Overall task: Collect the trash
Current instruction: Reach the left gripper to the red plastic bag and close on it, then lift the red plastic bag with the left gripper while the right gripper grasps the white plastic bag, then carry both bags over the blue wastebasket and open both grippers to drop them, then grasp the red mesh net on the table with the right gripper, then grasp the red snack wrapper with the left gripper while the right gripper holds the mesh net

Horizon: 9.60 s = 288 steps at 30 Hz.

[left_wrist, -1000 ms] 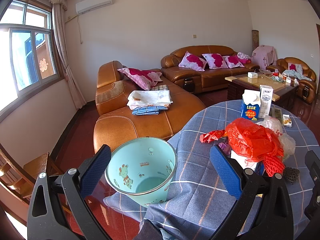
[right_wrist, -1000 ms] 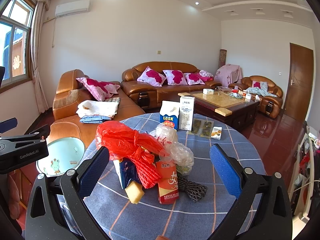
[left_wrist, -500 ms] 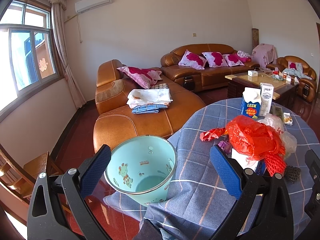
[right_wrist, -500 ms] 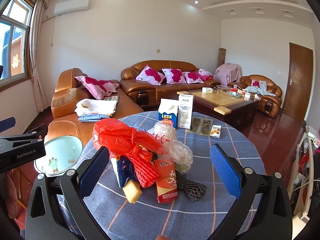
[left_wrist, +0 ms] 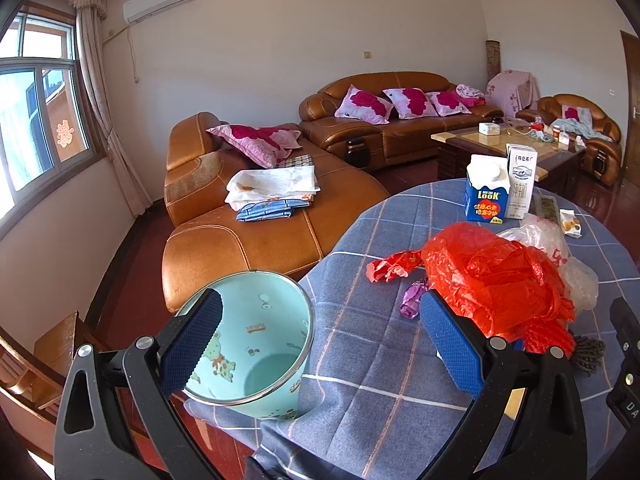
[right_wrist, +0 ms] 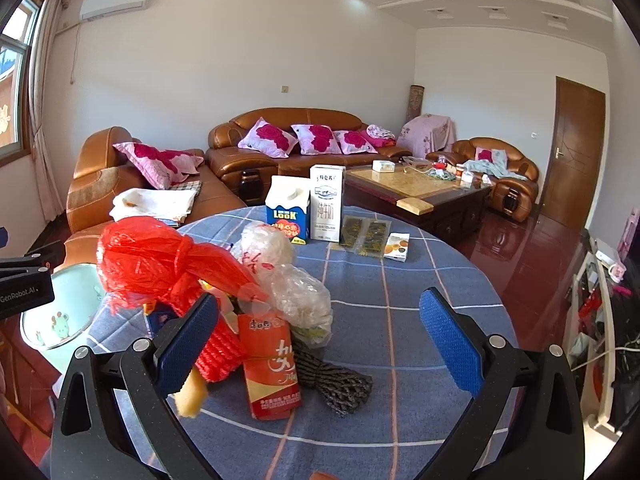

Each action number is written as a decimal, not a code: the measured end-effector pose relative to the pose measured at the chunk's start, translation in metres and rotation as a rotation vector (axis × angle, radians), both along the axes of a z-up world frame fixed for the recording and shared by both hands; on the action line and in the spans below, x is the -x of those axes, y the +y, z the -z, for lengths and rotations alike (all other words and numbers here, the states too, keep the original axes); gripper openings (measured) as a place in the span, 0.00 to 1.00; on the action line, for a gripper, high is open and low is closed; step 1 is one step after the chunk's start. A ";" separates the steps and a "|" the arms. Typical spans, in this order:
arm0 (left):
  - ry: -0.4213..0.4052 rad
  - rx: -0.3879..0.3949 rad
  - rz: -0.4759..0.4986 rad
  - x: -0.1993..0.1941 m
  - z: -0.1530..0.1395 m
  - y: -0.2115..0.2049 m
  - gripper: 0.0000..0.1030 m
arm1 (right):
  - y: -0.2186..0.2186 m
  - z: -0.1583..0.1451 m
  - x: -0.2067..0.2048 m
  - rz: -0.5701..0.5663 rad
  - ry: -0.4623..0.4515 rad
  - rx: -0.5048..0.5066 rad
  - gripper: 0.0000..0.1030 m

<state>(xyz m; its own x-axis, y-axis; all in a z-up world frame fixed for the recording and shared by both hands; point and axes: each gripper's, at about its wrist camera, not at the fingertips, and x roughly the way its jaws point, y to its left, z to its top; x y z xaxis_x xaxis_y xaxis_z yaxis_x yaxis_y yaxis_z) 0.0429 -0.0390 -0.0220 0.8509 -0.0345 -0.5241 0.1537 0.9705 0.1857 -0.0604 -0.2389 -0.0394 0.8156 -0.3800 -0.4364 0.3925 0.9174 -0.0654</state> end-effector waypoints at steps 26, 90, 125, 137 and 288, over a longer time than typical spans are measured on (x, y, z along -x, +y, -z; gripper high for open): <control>0.121 0.073 0.290 -0.005 0.023 -0.077 0.00 | -0.034 0.019 -0.002 0.064 0.039 -0.056 0.95; 0.057 0.138 0.293 -0.019 0.012 -0.036 0.01 | -0.043 0.024 -0.052 -0.054 0.041 -0.098 0.91; 0.192 0.084 0.228 -0.015 0.062 -0.012 0.05 | -0.016 0.001 -0.017 -0.206 -0.034 -0.184 0.10; 0.029 -0.012 -0.110 -0.046 0.018 0.060 0.05 | 0.051 -0.025 -0.080 -0.389 -0.043 -0.140 0.11; 0.247 -0.103 0.167 -0.146 0.083 -0.075 0.80 | -0.049 0.010 -0.090 -0.153 0.062 -0.131 0.21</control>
<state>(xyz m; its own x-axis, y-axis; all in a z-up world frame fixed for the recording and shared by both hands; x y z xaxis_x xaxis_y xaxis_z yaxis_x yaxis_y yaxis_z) 0.1891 -0.1139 -0.1051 0.6843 -0.0994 -0.7224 0.3622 0.9062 0.2184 0.0294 -0.2877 -0.0492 0.8297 -0.1901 -0.5249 0.2464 0.9684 0.0388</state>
